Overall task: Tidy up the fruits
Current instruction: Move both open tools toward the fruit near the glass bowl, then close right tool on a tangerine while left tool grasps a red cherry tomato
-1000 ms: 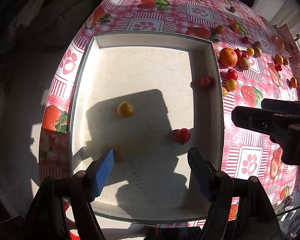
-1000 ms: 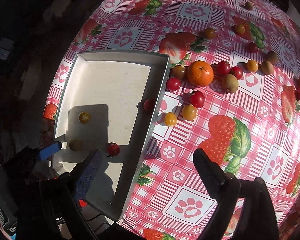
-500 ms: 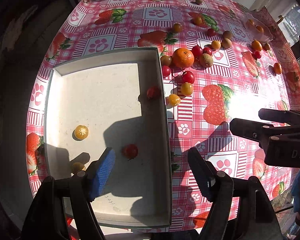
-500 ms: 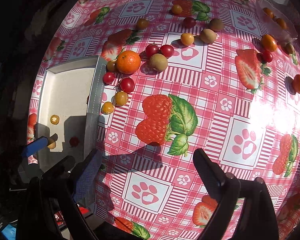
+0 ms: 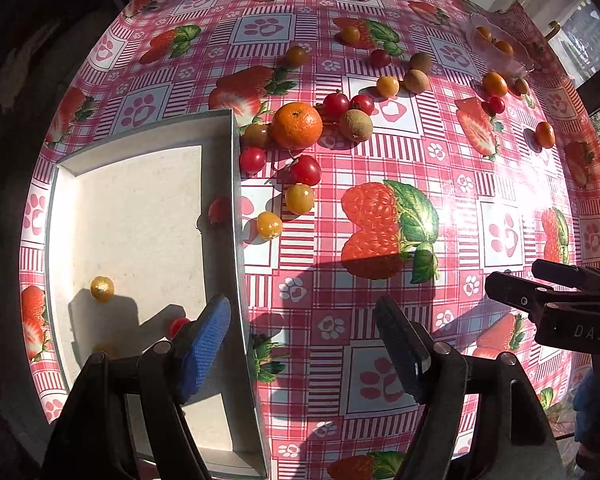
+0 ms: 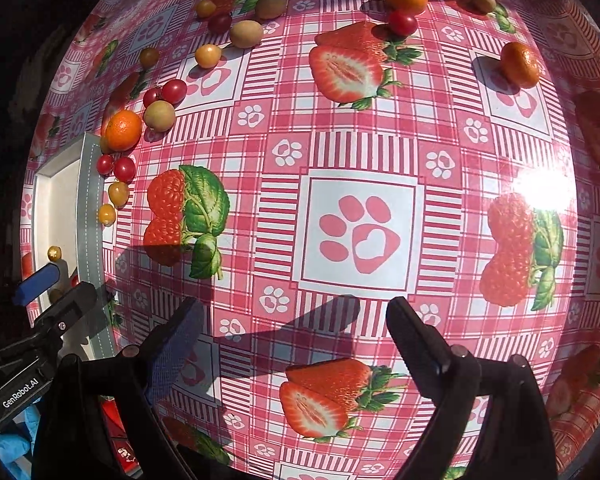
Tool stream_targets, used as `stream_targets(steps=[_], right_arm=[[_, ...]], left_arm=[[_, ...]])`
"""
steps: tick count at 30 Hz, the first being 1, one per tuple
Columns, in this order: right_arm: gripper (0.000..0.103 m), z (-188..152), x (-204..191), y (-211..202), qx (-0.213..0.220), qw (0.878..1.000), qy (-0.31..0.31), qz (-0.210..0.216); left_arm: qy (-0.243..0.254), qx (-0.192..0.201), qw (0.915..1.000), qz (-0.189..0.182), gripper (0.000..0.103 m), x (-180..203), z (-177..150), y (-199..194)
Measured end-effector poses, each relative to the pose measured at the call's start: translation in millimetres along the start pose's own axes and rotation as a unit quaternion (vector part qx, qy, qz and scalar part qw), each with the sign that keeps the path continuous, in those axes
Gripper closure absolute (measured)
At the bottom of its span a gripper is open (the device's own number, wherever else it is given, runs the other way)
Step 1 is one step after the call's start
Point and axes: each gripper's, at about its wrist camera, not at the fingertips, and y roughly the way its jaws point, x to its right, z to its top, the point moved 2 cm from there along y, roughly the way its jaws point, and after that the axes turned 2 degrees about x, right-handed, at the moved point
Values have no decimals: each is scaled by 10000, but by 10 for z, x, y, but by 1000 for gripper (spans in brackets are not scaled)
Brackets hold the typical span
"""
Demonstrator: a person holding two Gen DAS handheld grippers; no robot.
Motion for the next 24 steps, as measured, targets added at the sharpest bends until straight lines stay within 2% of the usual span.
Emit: stream_targets(steps=[5,14,24], right_arm=[[9,89,147,-38,77,9999,77,-15],[9,377,475,-248,480,9985,235,-90],[9,824,1147,-515,1066,9911,569,-557]], left_arm=[[-46,-55,10000,-39,27,147,97,90],[152,185,9996,-148,27,525,445,93],[603,446,9963,-427,27,1300,1089,251]])
